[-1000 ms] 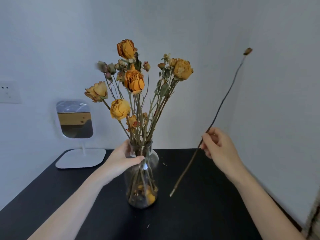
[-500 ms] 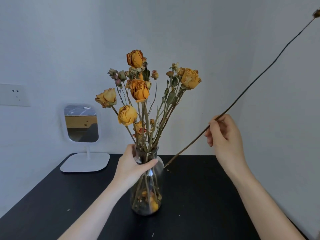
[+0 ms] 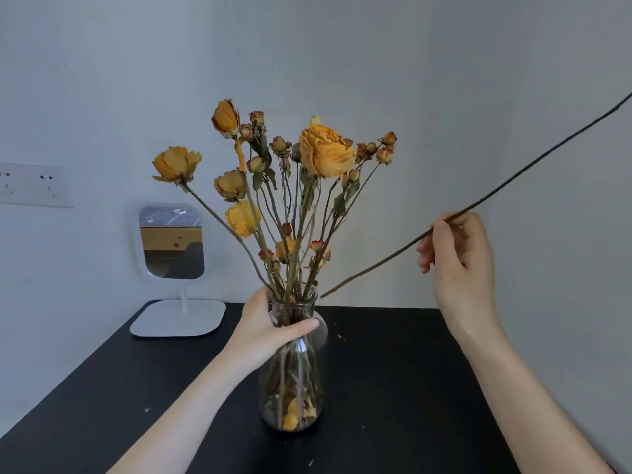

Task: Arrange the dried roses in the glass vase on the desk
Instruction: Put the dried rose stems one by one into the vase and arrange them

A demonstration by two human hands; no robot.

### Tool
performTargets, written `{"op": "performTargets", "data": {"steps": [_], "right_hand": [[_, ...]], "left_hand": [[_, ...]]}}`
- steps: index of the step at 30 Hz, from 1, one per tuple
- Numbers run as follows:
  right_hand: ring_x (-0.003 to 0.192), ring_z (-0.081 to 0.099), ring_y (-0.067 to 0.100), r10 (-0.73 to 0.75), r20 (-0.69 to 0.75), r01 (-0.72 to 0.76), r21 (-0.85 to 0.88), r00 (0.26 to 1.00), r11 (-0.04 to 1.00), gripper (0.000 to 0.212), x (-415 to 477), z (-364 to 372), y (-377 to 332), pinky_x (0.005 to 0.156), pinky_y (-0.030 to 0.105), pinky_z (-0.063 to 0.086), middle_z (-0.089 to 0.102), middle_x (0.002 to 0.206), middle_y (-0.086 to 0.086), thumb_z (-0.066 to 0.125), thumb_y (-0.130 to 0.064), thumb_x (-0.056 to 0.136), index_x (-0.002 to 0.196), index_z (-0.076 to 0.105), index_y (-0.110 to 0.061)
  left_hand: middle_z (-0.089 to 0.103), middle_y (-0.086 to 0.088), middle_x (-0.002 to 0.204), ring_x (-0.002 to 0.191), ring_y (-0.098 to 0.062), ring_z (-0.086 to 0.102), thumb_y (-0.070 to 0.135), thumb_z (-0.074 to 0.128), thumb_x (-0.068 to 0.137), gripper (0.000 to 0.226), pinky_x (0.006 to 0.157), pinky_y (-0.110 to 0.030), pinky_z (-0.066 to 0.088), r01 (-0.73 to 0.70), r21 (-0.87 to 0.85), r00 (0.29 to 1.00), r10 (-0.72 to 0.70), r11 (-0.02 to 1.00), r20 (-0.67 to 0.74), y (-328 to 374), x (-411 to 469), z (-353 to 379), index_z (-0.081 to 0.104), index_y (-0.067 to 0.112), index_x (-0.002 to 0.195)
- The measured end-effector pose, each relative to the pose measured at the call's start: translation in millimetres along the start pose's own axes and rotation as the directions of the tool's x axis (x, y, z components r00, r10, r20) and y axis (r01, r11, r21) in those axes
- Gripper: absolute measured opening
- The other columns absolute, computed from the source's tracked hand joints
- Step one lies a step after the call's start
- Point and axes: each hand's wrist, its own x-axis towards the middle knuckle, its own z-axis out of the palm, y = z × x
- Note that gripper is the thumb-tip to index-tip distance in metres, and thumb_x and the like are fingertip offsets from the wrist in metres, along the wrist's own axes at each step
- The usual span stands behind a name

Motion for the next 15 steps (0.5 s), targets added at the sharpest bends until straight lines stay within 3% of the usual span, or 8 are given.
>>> {"op": "performTargets", "data": {"steps": [3,8,15], "right_hand": [[0.056,0.051,0.000,-0.015,-0.018,0.015,0.010,1.000,1.000,0.024,2.8,2.3,-4.0,0.051,0.013,0.043,0.055,0.063,-0.011,0.040,-0.012,0.097,0.080,0.049,-0.027],[0.057,0.053,0.001,-0.043,0.021,0.043,0.006,0.999,0.999,0.022,5.0,8.9,-8.3,0.053,0.013,0.045,0.055,0.066,-0.009,0.040,-0.014,0.098,0.082,0.049,-0.027],[0.058,0.053,0.003,-0.063,0.094,0.060,0.025,0.994,0.998,0.021,3.3,18.7,-10.9,0.053,0.015,0.045,0.055,0.068,-0.003,0.041,-0.013,0.098,0.083,0.049,-0.025]], "left_hand": [[0.054,0.023,0.107,0.099,0.003,0.052,0.043,0.083,0.057,0.060,0.088,-0.021,0.042,-0.037,0.007,0.994,0.038,0.999,-0.099,0.1,-0.1,2.8,0.043,0.045,0.101],[0.059,0.014,0.117,0.110,-0.007,0.055,0.050,0.082,0.054,0.079,0.097,-0.035,0.046,-0.005,0.025,0.994,0.008,1.000,-0.111,-6.1,1.3,-0.4,0.044,0.032,0.120],[0.059,0.025,0.105,0.098,0.007,0.054,0.053,0.077,0.051,0.073,0.087,-0.020,0.041,0.013,0.019,0.999,-0.012,1.000,-0.053,-9.3,1.5,-4.6,0.045,0.037,0.115]]}}
